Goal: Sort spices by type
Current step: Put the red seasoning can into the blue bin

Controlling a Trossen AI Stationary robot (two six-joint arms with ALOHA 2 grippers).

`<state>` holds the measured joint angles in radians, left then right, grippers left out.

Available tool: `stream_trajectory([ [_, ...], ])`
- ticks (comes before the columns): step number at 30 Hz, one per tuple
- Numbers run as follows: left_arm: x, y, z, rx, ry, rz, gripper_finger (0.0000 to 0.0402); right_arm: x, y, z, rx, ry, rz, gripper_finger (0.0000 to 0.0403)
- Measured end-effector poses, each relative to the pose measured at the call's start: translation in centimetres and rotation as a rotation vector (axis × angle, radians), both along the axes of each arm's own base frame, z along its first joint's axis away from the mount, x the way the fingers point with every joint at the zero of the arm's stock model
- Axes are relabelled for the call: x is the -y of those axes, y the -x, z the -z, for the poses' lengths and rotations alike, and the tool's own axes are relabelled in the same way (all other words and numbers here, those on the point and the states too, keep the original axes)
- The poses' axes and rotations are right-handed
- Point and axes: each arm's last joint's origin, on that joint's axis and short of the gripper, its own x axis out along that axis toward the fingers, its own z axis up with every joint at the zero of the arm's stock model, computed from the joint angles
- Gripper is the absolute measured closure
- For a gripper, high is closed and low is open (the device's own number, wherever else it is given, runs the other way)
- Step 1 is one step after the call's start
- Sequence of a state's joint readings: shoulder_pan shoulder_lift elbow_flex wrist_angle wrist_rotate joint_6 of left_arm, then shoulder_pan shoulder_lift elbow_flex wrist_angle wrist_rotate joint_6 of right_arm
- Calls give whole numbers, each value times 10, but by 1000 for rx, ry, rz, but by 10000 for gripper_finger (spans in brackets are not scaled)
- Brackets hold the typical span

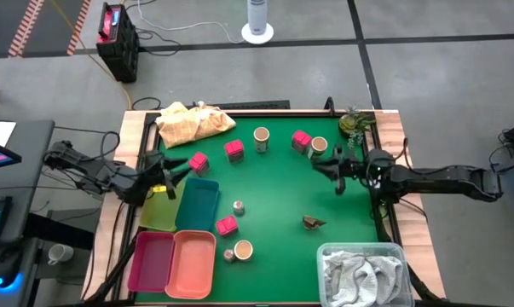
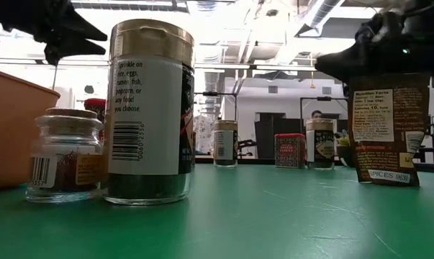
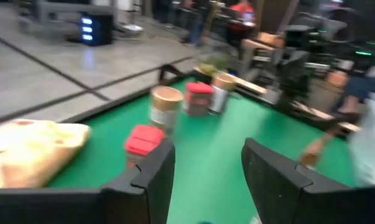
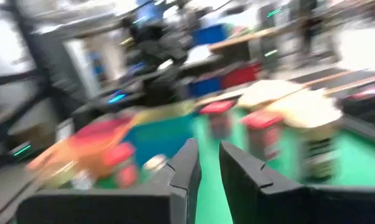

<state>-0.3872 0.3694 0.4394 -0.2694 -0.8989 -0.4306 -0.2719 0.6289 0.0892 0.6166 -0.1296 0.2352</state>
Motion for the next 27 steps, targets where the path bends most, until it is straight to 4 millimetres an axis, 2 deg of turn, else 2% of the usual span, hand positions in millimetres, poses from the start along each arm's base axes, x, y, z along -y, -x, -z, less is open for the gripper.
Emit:
stream_trajectory([
  [4,-6,-7,-11,-52,18,-30,228,4,-5,-18,38,32,80,311],
  [9,-15,-17,-20,-153,97,-23,232,5,-7,-23,64,-47,75,311],
  [12,-22,-27,-21,-263,94,-28,232,5,-8,-22,67,-127,61,311],
  [17,-36,-42,-16,-430,96,-75,231,5,-8,-21,38,-40,48,311],
  [20,-47,-51,-10,-542,129,-98,222,8,-11,-34,12,17,68,306],
  [23,-58,-61,-4,-619,172,-91,205,11,-14,-55,-29,101,89,279],
  [27,-76,-75,-2,-684,217,-89,177,14,-18,-86,-26,193,110,206],
])
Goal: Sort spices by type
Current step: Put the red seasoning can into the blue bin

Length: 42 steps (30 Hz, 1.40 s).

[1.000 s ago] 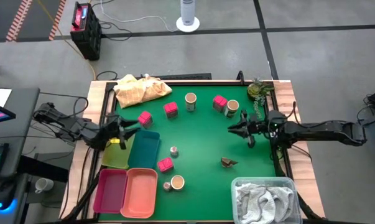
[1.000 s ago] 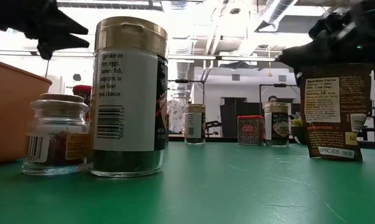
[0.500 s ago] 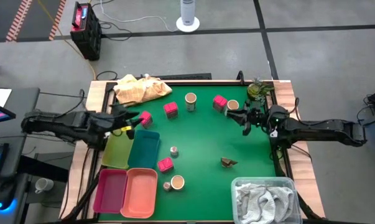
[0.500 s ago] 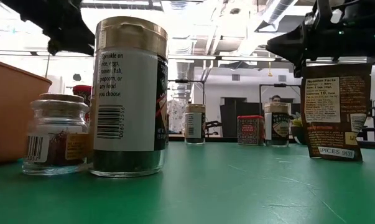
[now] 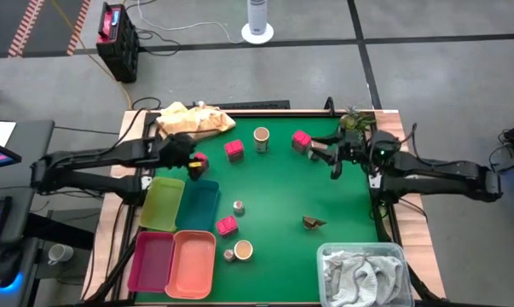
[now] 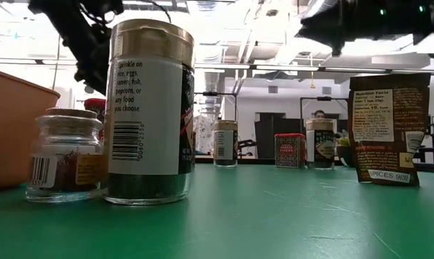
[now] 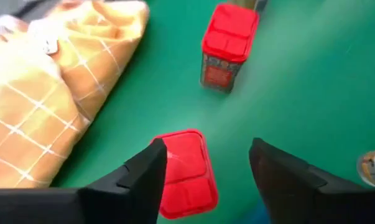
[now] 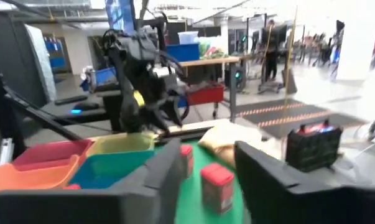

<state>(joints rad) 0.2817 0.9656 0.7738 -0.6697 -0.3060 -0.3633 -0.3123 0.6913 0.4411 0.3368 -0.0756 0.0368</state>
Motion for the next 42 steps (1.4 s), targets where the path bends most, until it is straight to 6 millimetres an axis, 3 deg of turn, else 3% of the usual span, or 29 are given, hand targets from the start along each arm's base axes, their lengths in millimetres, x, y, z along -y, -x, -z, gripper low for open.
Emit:
stream_trajectory([
  [5,-19,-16,3,-65,90,26,148,4,1,-30,-1,55,34,125],
  [8,-28,-23,10,-144,124,8,139,5,0,-31,-18,37,43,105],
  [18,-46,-30,30,-264,216,-52,136,5,-3,-27,-42,25,36,100],
  [36,-50,-39,51,-391,252,51,137,3,-4,-24,-63,18,18,100],
  [42,-49,-40,57,-458,247,135,195,0,-5,-25,-58,27,0,100],
])
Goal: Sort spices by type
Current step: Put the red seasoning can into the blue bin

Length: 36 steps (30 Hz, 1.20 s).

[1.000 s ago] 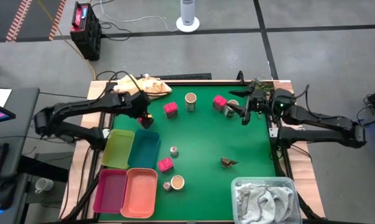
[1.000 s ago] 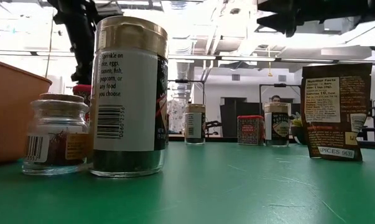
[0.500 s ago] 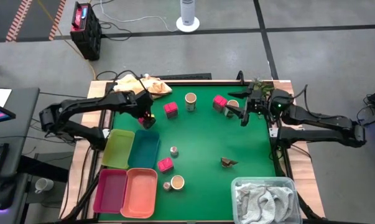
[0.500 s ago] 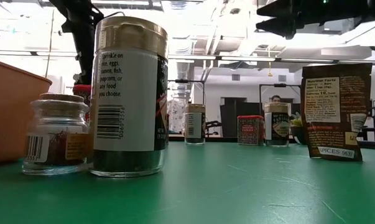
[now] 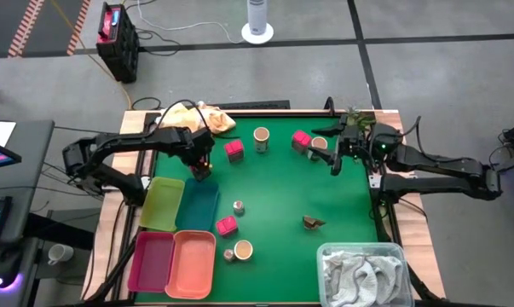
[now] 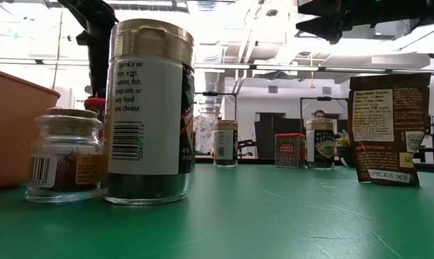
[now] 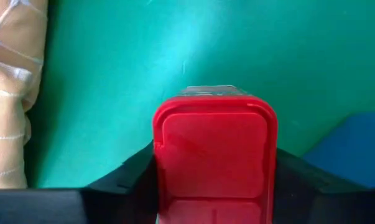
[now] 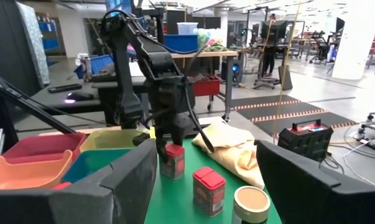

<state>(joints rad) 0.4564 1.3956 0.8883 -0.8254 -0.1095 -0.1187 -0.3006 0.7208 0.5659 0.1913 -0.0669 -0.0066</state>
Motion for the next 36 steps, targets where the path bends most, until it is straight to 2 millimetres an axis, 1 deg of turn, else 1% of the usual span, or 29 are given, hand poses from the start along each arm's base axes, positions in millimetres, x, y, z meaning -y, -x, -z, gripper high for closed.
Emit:
stream_trajectory([
  [2,0,0,-1,0,1,3,197,0,0,0,2,2,0,100],
  [4,-1,0,-8,-3,0,8,197,0,0,0,3,3,0,100],
  [8,0,0,-36,-17,-5,53,197,0,0,0,2,2,0,100],
  [11,5,-2,-64,-16,26,158,197,0,0,1,-6,-1,0,100],
  [13,14,-4,-81,-16,60,243,197,0,0,1,-12,-2,1,100],
  [15,24,-6,-94,-29,66,319,197,1,0,2,-19,-3,4,100],
  [18,44,-7,-107,-2,54,429,197,3,1,3,-32,-8,16,100],
  [20,59,-8,-114,55,58,505,197,4,1,4,-44,-12,24,100],
  [23,83,-7,-116,92,69,562,197,5,2,6,-61,-27,31,100],
  [27,115,-6,-112,100,64,593,197,6,2,7,-65,-40,36,100],
  [32,145,-5,-84,60,38,634,197,5,2,7,-62,-54,33,100],
  [36,160,-2,-65,50,-13,645,196,5,2,7,-60,-62,33,100],
])
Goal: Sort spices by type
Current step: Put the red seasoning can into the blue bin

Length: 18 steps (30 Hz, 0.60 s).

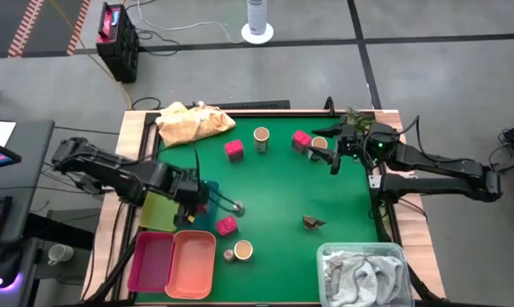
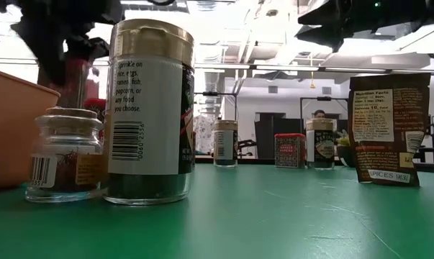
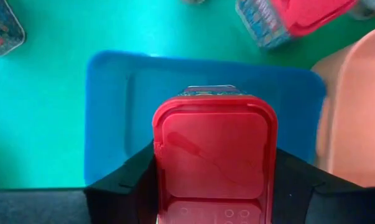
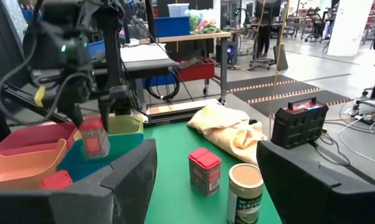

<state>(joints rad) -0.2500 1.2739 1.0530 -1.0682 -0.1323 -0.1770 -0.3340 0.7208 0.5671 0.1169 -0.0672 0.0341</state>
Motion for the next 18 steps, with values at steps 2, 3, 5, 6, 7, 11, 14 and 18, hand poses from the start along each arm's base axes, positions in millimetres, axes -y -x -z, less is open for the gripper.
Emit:
stream_trajectory([
  [2,6,1,4,9,6,-4,191,0,0,0,0,-3,0,100],
  [3,9,2,5,14,14,-9,189,0,0,0,0,-3,0,100],
  [5,15,3,6,12,23,-14,188,0,0,0,2,-9,0,100],
  [6,17,4,7,10,27,-15,188,0,0,0,2,-11,0,100],
  [7,19,5,7,8,30,-19,187,0,0,0,2,-11,0,100],
  [11,25,10,13,-10,45,-37,186,0,0,0,2,-11,0,100],
  [14,28,14,25,-41,41,-32,185,0,0,0,2,-11,0,100],
  [18,28,16,37,-48,16,-48,184,0,0,0,2,-11,0,100],
])
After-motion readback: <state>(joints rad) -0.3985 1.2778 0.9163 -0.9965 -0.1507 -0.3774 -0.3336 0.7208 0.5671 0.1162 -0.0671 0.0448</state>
